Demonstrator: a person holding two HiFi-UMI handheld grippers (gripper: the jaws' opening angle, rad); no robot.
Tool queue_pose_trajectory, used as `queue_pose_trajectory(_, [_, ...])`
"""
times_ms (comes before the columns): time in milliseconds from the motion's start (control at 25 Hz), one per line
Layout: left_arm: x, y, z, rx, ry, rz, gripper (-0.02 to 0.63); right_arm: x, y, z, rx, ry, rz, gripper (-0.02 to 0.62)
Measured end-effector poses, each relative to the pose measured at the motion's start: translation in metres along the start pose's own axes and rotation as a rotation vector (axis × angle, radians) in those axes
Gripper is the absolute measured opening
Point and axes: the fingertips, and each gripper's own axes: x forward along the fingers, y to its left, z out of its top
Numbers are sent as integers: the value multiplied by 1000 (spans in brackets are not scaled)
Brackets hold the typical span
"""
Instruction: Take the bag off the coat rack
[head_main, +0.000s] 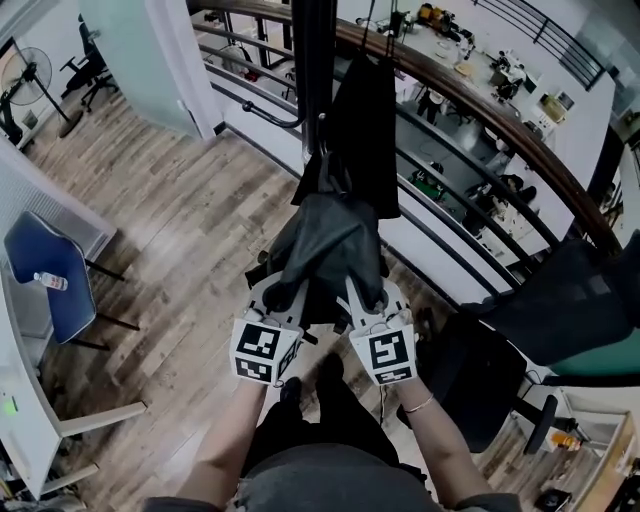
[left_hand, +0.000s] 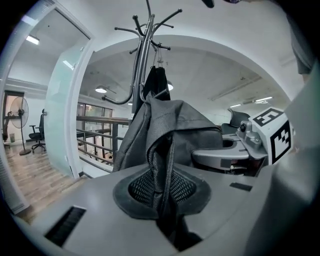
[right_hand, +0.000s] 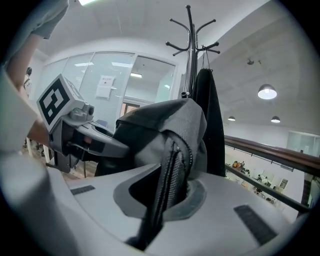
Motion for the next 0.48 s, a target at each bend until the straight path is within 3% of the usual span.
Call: queue_pose_trajectory(480, [-35,-15,25,30,-89,-96,57,-36,15,30,-26,-27,-112,12])
